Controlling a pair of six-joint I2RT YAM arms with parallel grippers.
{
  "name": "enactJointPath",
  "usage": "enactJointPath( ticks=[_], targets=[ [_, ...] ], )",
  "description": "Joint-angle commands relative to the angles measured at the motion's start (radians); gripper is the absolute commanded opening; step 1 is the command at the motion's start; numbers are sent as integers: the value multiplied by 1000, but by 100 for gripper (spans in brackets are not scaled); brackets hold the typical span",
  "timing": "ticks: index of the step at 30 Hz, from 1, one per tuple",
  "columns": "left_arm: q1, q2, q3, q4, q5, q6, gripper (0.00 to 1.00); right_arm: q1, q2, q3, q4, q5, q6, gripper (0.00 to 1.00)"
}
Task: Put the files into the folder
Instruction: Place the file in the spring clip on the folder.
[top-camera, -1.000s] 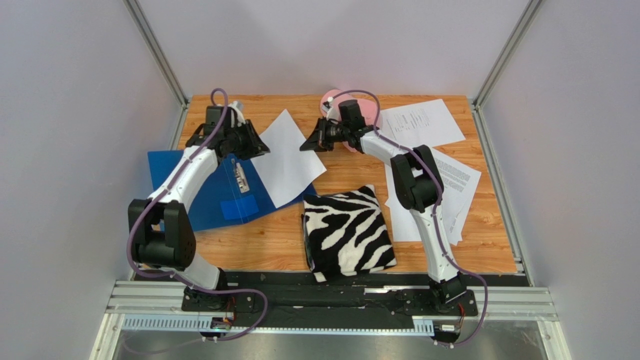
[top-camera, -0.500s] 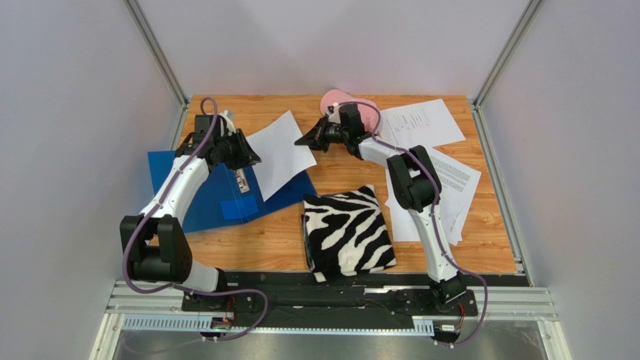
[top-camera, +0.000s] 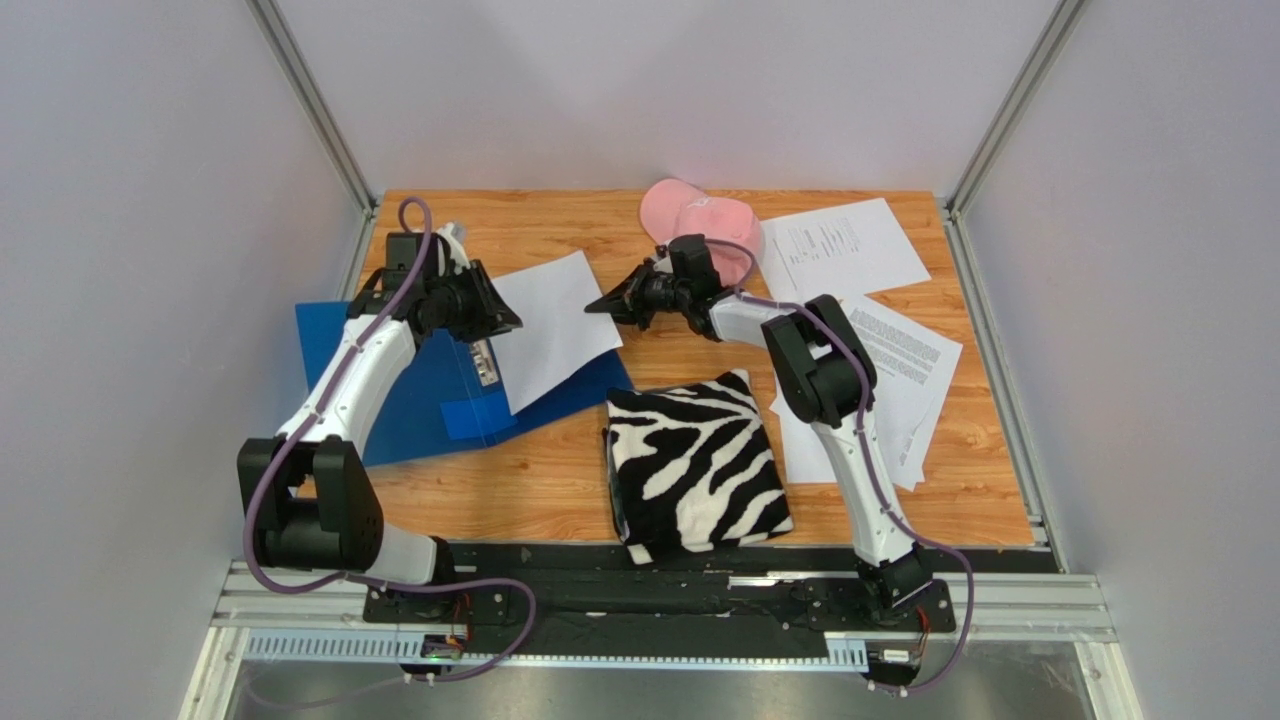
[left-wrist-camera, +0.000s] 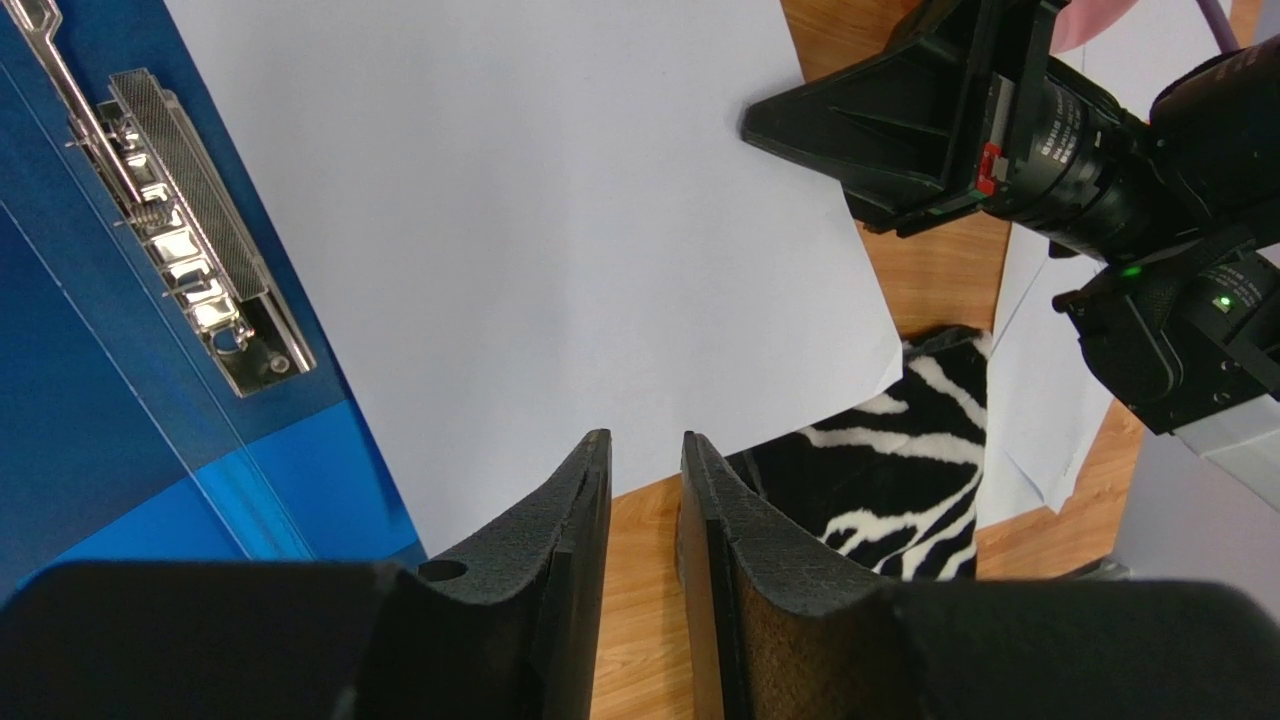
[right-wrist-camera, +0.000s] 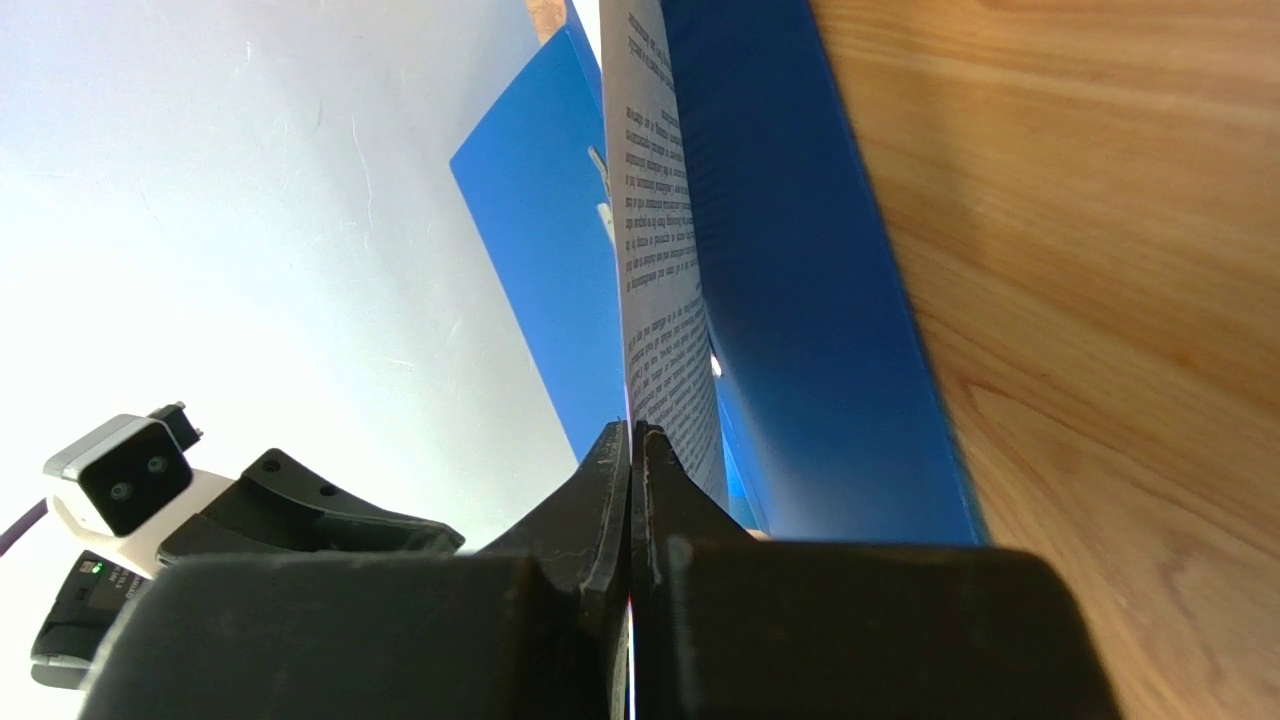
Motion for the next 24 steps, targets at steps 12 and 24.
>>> enactJointPath(
  ticks=[12,24],
  targets=[
    [23,-44,-13,16,31,25,33,37,2,23,59,-8,32,0],
    [23,-43,-16,22,39,26,35,40,70,135,-42,-31,-223,0]
  ],
)
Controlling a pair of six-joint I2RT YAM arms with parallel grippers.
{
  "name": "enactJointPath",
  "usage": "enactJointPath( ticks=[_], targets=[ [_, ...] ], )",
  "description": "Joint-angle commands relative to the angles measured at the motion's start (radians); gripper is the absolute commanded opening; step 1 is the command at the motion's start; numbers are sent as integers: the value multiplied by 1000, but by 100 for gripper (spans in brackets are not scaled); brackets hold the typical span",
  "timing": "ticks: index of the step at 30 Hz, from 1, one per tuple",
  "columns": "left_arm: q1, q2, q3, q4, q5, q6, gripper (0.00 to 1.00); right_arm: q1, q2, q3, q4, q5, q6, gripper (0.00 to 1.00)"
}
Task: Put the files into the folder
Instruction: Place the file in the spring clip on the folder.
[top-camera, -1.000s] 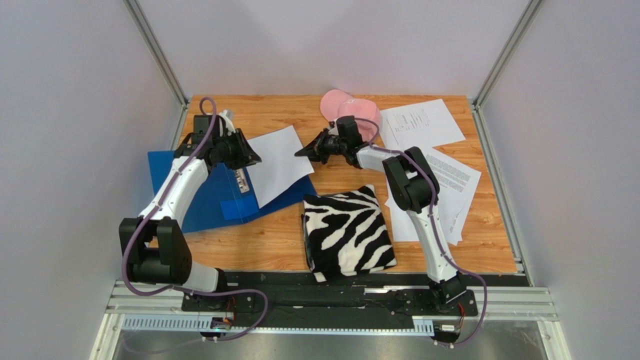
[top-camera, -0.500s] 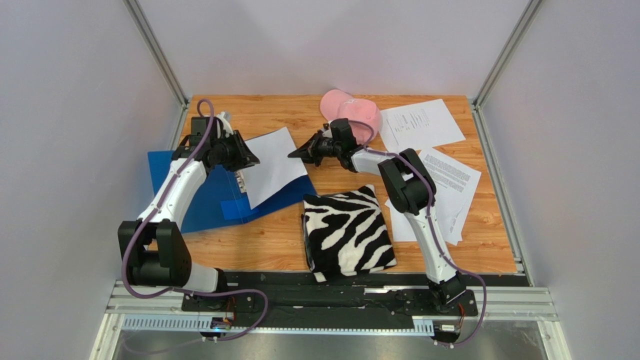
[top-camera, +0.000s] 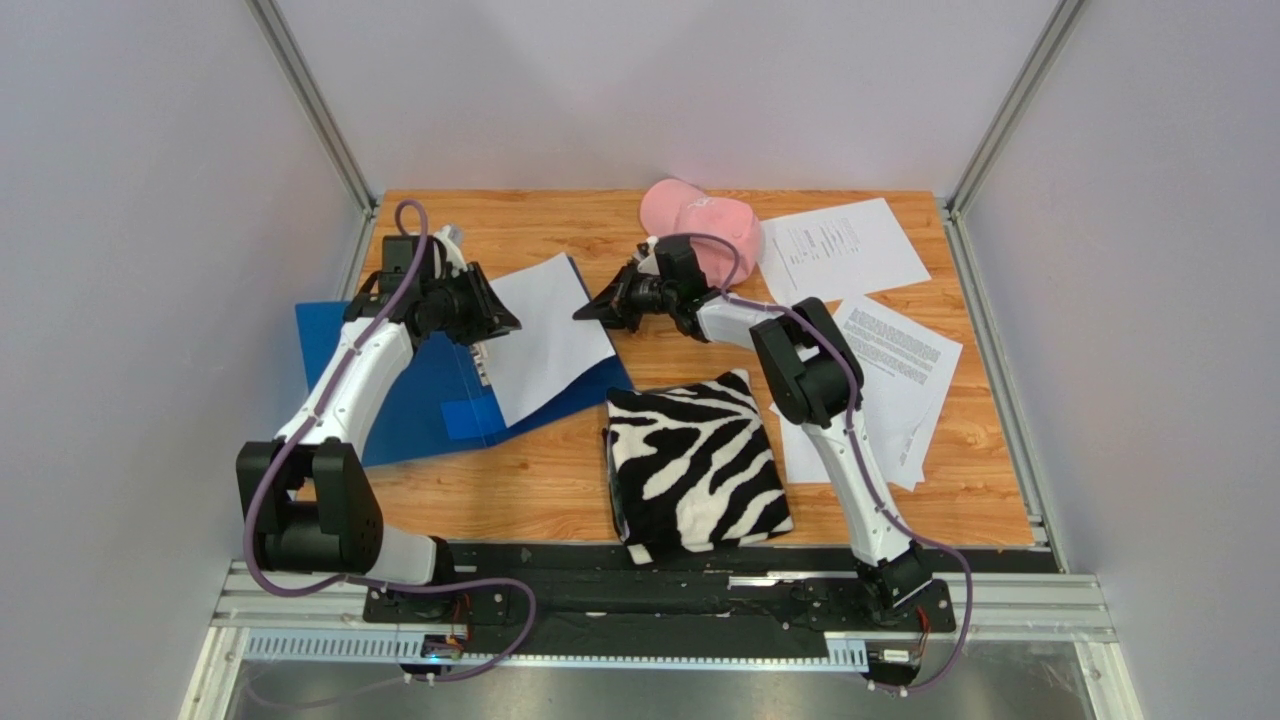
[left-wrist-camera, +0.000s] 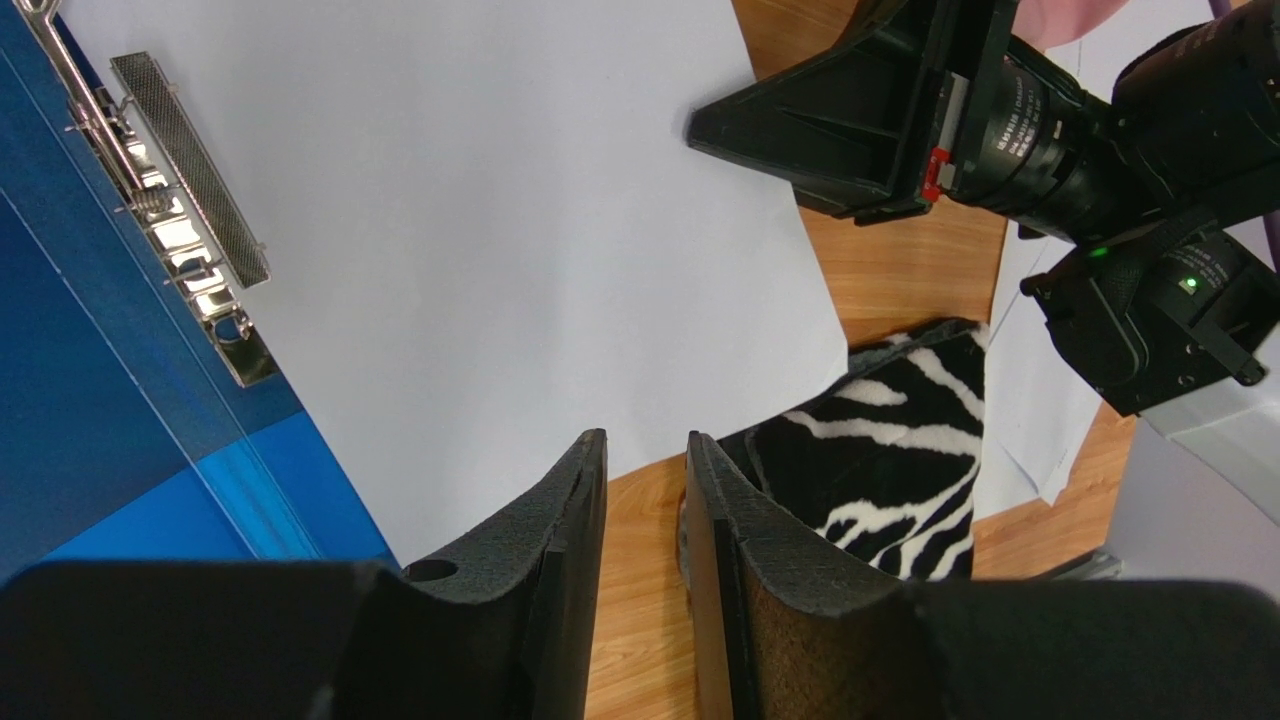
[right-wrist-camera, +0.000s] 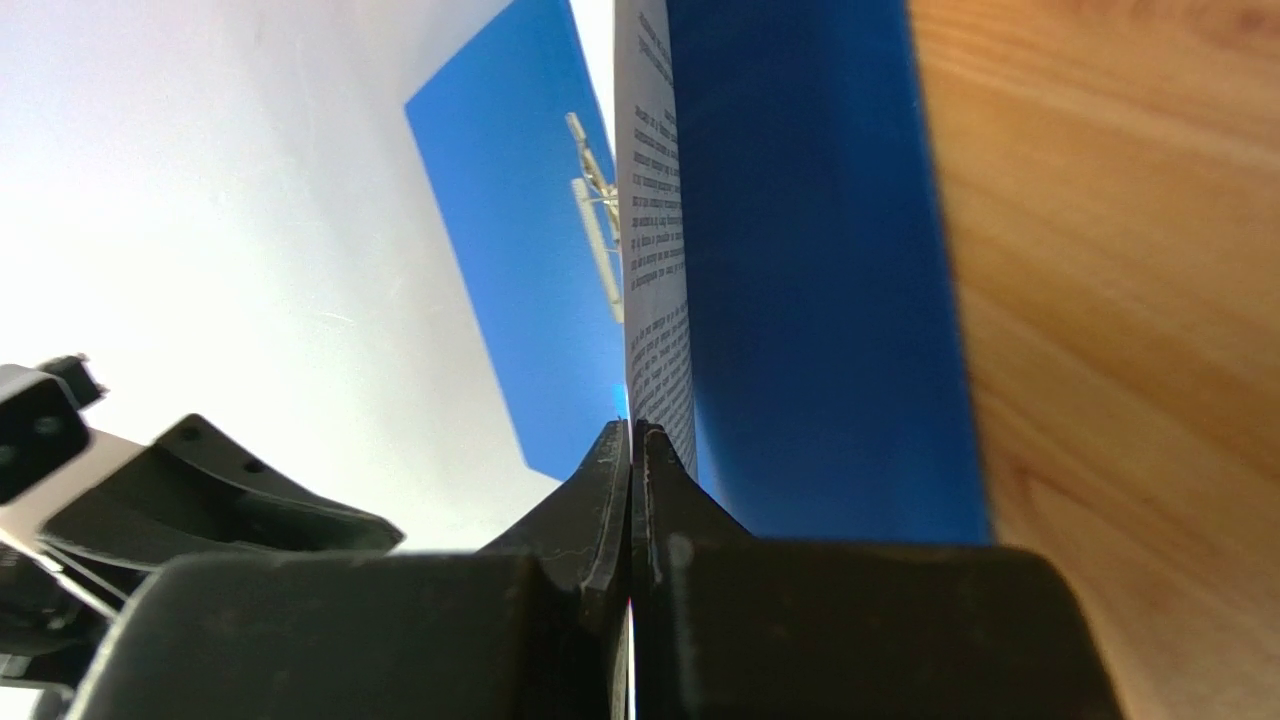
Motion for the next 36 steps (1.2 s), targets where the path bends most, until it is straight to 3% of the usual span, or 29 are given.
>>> enactJointPath(
  ticks=[1,12,18,23,30,36],
  targets=[
    [6,-31,2,22,18,24,35,8,19,56,-29,-5,-121,0],
    [6,-31,0,24,25,25,35,16,19,57,-94,7,-209,0],
    [6,-33,-3,25,25,25,35,18,20,91,-170,15,-288,6],
    [6,-30,-4,30,34,22,35,21,25,152,-272,38,-379,13],
    [6,-31,-13,36,37,21,35,21,2,189,-422,93,-502,32],
    [6,-31,-15,45,46,16,35,33,-10,252,-555,136,-609,39]
  ],
)
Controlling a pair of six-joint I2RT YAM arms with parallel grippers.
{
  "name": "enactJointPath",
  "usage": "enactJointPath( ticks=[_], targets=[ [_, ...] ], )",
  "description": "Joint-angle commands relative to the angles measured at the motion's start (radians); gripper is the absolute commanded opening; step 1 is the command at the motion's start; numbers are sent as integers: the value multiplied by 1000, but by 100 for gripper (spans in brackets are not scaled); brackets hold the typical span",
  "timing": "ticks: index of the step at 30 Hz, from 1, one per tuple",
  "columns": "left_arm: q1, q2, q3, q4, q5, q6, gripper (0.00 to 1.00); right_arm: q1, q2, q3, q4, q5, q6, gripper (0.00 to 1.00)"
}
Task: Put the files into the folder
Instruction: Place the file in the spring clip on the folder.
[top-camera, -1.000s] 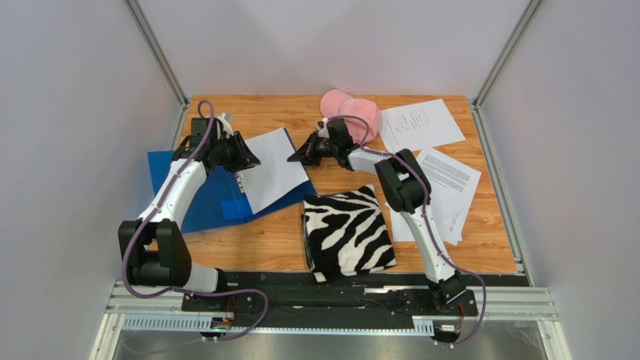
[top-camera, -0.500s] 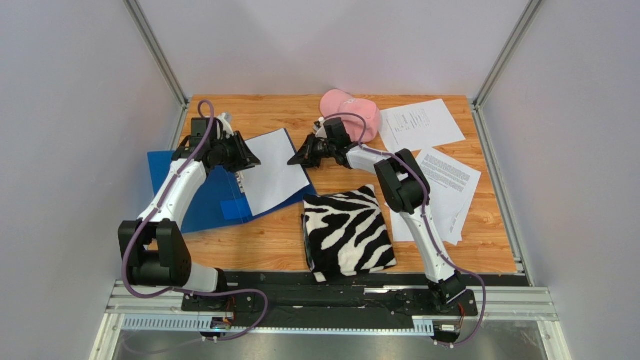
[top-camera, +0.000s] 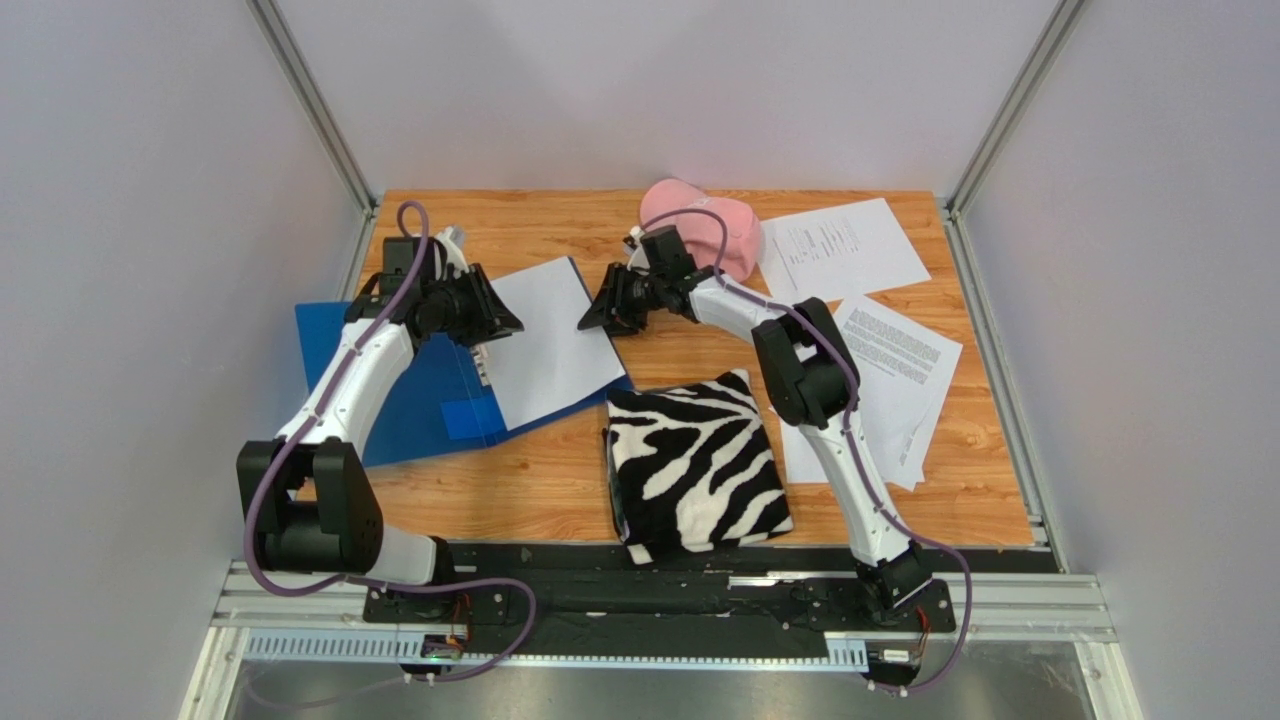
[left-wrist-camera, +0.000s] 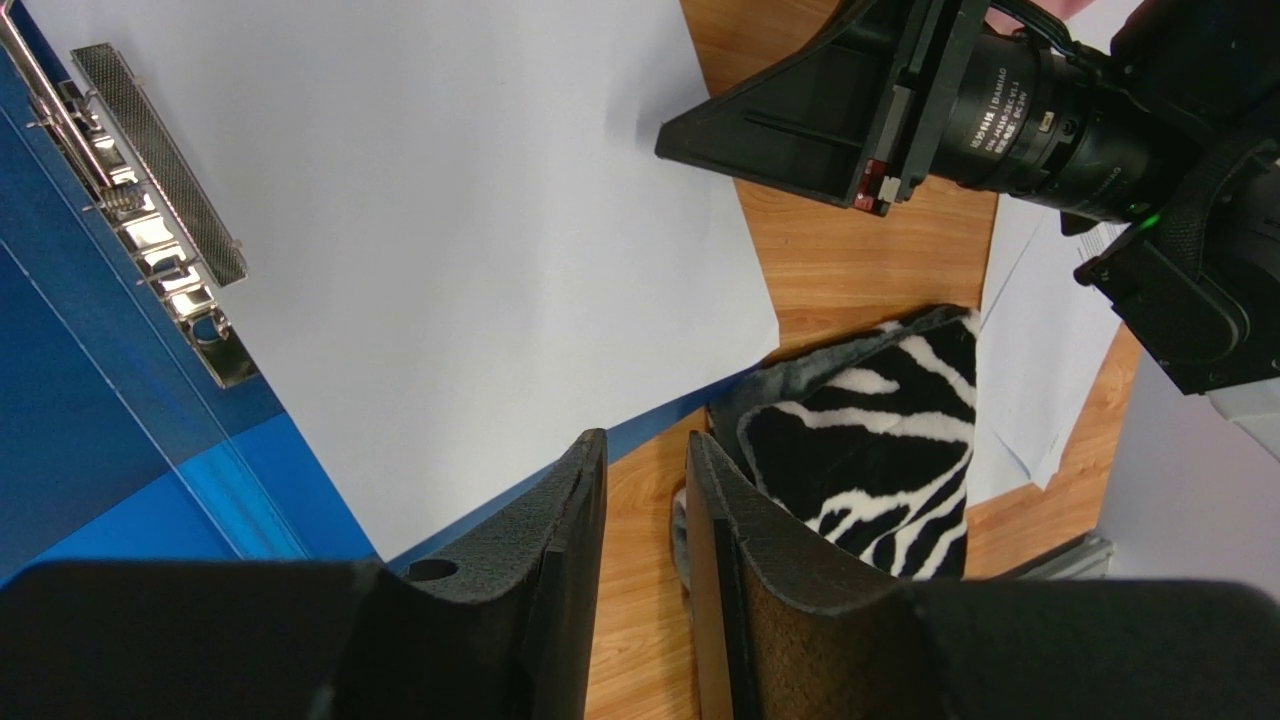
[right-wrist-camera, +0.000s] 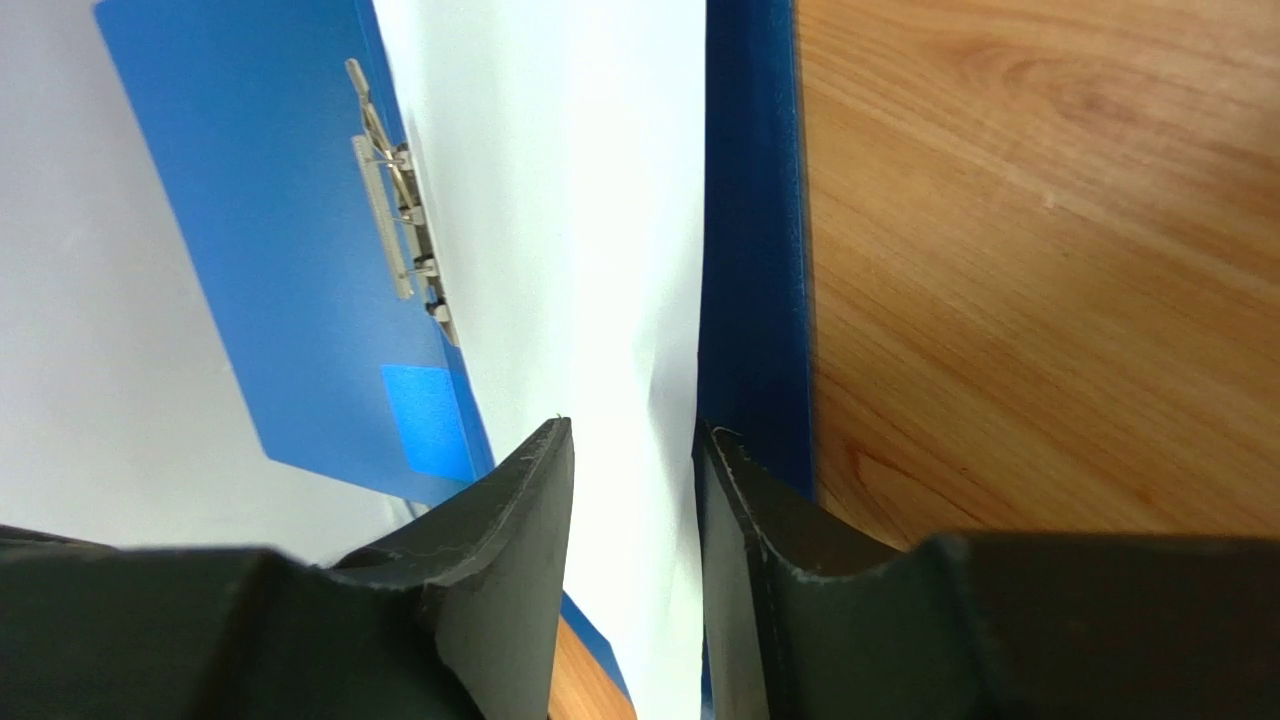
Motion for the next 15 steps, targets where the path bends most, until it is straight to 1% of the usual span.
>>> enactJointPath(
  ticks=[1,2,4,5,6,8,9,11,14,15],
  targets=[
    [6,-31,-7,38,23,11,35,23,-26,95,-130,64,-147,40],
    [6,-33,-7,38,23,12,35,28,-26,114,-194,82,-170,41],
    [6,-37,-7,36,23,11,35,36,-27,175,-260,125,-231,44],
    [6,-37,-6,36,23,14,35,39,-27,195,-320,143,-248,45],
    [6,-39,-6,36,22,16,35,45,-27,220,-346,180,-269,48],
    [6,-43,-6,36,26,13,35,49,-15,295,-425,209,-320,51],
    [6,-43,-4,38,29,11,35,56,-9,321,-455,237,-335,54],
    [6,-51,-6,39,37,8,35,56,0,376,-516,254,-365,57],
    [6,-71,-13,36,37,14,35,59,-13,407,-573,292,-397,59],
    [6,-77,-16,33,36,14,35,60,-23,408,-590,335,-408,60]
  ],
)
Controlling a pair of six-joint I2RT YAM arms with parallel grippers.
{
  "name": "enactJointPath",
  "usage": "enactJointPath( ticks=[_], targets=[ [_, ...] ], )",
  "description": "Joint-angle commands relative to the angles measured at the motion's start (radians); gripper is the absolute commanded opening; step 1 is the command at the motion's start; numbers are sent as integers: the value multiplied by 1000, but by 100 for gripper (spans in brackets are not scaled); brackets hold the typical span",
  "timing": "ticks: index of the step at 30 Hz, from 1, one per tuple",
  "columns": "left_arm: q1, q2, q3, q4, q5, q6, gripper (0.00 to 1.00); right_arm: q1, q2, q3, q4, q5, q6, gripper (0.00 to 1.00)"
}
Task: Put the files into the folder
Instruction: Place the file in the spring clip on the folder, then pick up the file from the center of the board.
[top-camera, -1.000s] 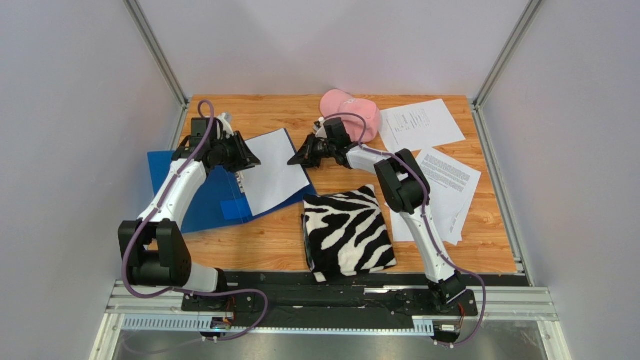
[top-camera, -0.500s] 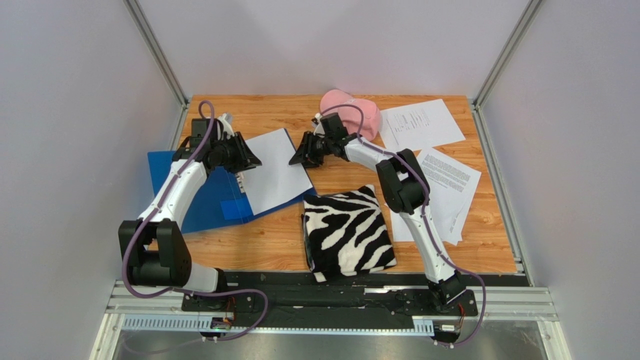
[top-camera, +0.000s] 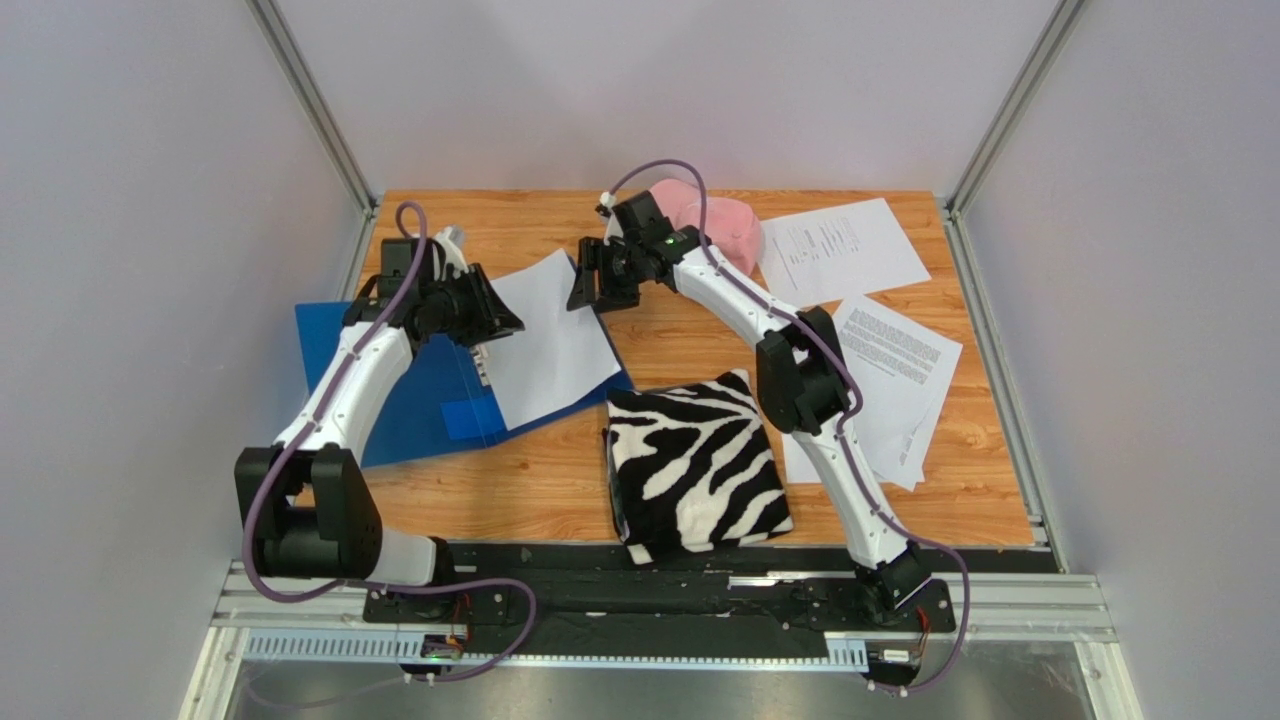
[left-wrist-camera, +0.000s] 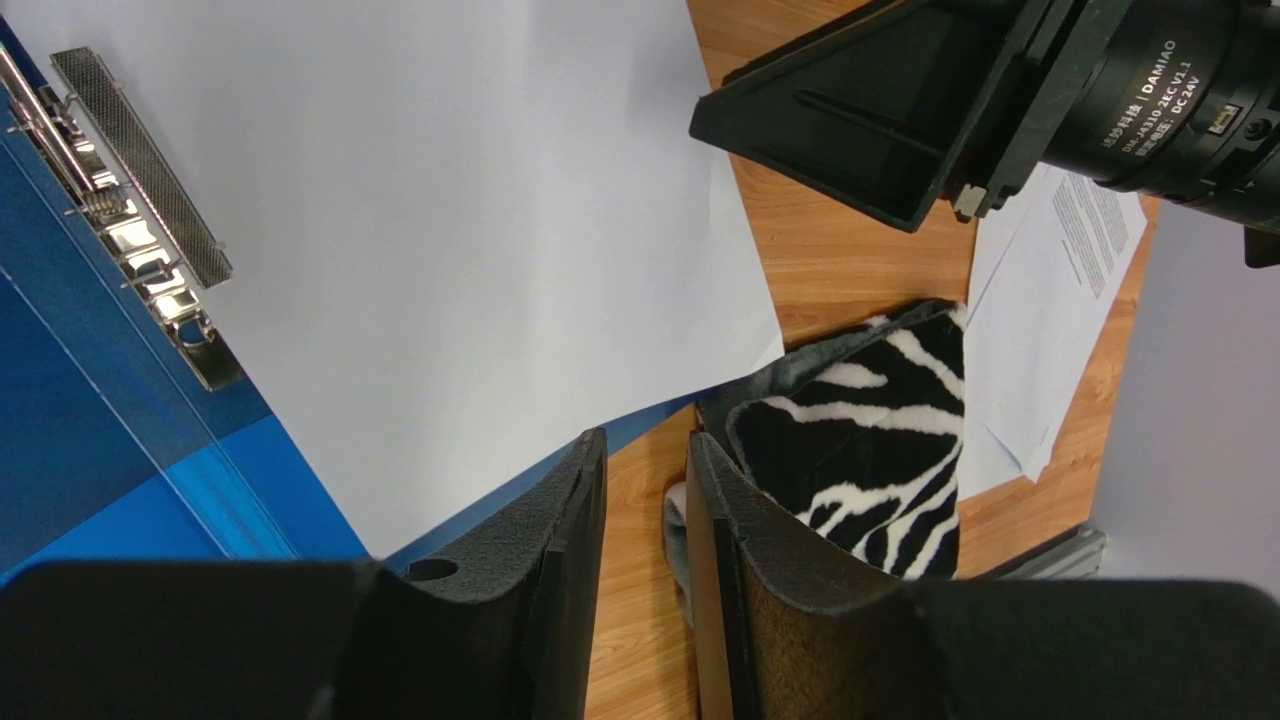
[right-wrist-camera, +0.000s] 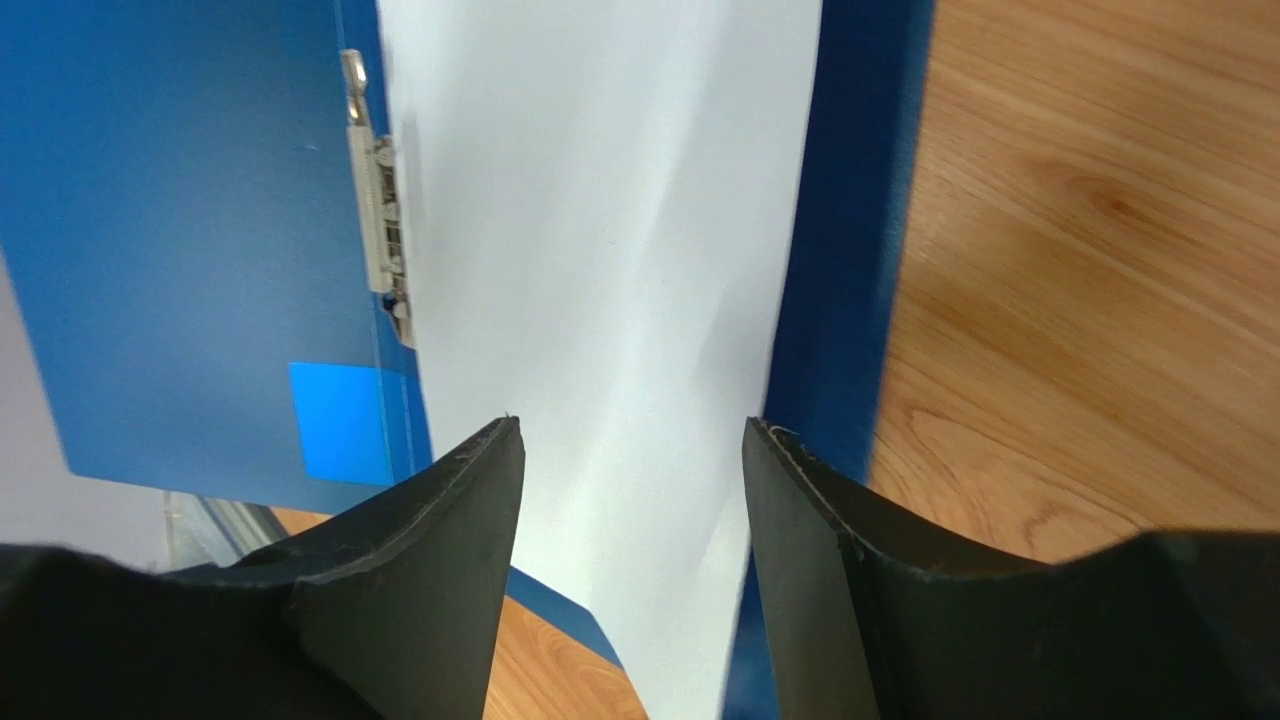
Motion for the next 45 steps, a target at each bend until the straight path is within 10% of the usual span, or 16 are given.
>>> enactJointPath(
  ticks=[1,11,21,32,45],
  targets=[
    [6,-79,-17,27,22,16,35,5,-36,47,-148,133,-102,60],
    [-18,-159,-28,31,70,-9,36,-41,-277,-72,-228,302,-136,61],
    [-351,-129,12,102,-42,-39,37,-557,-887,-781,-199,261,-83,57],
    [-785,402,460,145,-56,42,33,-1165,-1253,-1415,-56,49,-105,58],
    [-974,1078,1205,60,-160,93,17,-1308,-1290,-1641,60,-14,-78,61]
  ],
)
